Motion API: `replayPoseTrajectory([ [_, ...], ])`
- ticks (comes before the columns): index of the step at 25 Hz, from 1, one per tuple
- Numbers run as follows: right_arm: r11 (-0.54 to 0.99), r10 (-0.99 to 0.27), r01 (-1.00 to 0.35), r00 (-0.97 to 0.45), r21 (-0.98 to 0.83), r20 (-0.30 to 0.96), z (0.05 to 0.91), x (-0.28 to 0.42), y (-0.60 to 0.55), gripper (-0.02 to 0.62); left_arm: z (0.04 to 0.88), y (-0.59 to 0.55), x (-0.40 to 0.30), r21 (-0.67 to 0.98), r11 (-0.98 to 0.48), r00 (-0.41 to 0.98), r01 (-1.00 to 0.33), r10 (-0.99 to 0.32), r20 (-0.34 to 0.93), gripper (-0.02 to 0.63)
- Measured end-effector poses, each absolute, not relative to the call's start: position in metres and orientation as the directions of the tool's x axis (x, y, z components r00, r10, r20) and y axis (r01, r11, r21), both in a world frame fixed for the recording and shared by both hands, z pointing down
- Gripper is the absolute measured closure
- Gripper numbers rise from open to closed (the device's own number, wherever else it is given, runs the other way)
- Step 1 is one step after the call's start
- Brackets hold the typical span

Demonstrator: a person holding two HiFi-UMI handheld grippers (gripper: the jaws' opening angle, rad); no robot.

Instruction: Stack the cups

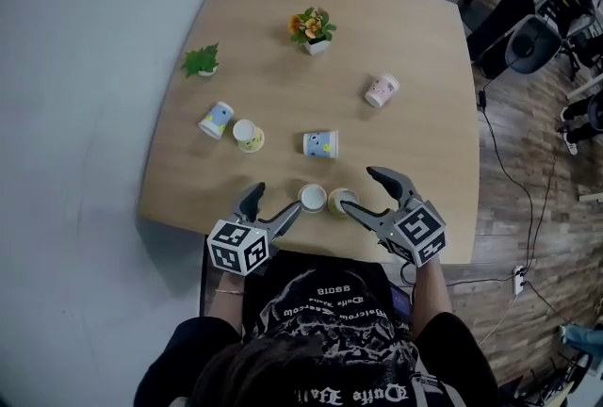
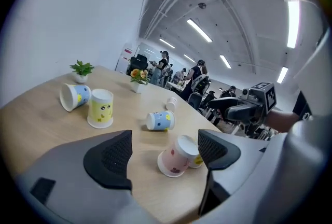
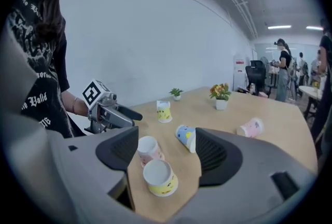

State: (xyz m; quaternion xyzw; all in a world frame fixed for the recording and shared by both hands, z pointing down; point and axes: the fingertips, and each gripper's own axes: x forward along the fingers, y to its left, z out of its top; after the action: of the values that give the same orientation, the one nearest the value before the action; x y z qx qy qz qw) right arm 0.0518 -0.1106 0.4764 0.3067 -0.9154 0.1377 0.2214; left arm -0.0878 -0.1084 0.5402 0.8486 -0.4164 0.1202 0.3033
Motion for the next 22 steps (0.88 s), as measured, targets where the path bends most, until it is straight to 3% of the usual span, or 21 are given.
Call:
replayPoseTrajectory([
  [10, 0.946, -0.245, -0.323, -0.677, 0.019, 0.694, 0.481, 0.003, -0.168, 0.239, 0.525, -0.112, -0.136, 0.441, -0.389, 0.567, -0.809, -0.715, 0.41, 0.199],
  [22, 0.997, -0.068, -0.069, -0.381, 0.045, 0.922, 0.556, -0.035, -0.214, 0.239, 0.531, -0.091, -0.201, 0.451, -0.141, 0.359, -0.881, -0.82, 0.446, 0.199],
])
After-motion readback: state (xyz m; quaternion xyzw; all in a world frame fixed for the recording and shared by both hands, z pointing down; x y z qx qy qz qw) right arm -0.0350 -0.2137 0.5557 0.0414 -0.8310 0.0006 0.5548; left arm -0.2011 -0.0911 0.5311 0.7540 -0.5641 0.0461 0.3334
